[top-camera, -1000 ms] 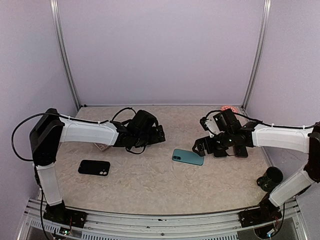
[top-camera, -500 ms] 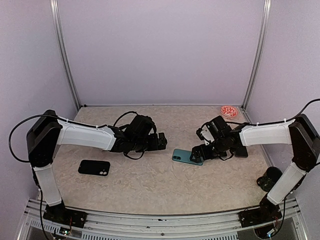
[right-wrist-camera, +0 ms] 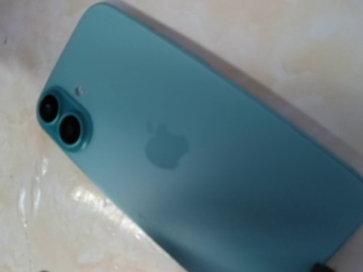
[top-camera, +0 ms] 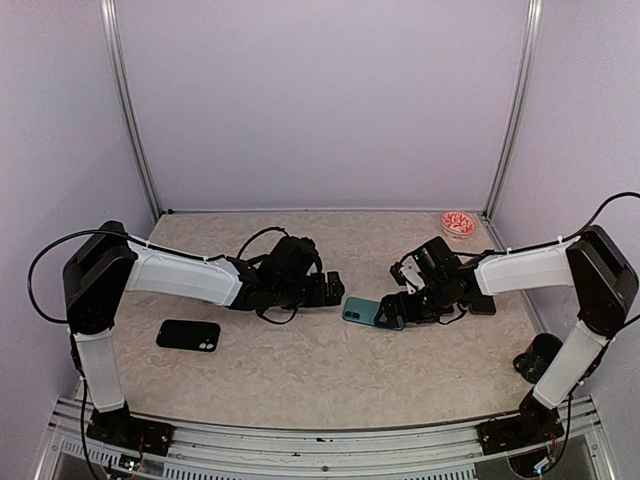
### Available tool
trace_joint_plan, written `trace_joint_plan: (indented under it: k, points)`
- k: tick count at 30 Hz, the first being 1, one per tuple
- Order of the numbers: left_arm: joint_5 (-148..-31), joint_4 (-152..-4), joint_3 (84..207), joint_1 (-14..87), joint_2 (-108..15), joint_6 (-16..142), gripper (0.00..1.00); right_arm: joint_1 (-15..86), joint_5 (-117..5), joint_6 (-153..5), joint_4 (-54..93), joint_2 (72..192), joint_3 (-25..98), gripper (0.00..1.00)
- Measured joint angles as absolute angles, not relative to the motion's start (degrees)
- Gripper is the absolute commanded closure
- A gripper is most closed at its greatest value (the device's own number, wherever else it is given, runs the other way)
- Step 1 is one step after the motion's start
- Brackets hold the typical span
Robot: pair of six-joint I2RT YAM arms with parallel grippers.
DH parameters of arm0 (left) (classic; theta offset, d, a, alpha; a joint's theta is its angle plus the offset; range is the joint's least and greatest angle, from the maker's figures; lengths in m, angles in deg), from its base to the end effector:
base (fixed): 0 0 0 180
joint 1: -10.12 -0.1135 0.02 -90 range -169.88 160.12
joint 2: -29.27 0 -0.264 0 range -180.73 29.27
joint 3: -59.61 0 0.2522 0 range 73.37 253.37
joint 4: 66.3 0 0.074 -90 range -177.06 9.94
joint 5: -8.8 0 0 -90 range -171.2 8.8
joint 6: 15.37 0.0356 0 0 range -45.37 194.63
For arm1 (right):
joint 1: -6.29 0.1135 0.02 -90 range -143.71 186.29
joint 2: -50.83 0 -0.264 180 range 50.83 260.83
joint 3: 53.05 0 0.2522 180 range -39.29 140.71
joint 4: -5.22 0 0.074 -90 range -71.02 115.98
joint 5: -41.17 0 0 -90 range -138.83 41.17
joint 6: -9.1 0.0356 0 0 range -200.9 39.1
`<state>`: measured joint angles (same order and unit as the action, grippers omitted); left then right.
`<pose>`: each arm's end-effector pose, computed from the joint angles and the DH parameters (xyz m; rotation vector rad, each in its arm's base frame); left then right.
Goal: Put the phone into the phone case
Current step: Move the phone to the center of the board.
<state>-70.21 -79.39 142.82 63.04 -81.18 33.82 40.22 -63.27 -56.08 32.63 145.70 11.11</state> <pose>0.2584 -0.3306 0.1749 0.1433 2.3387 -0.6366 0.2577 0.1840 0.1556 -0.3116 2.6820 0.6759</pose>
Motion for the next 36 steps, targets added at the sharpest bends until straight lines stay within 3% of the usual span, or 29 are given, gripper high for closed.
trace_joint_plan:
  k: [16, 36]
  points:
    - [-68.2, -79.2, 142.2, 62.8, -80.2, 34.0, 0.01, 40.3, -64.5, -55.5, 31.8, 147.7, 12.4, 0.01]
    - [-67.1, -83.5, 135.0, 55.6, -65.1, 36.0, 0.01, 49.0, -64.3, -60.1, 36.0, 157.2, 25.0, 0.01]
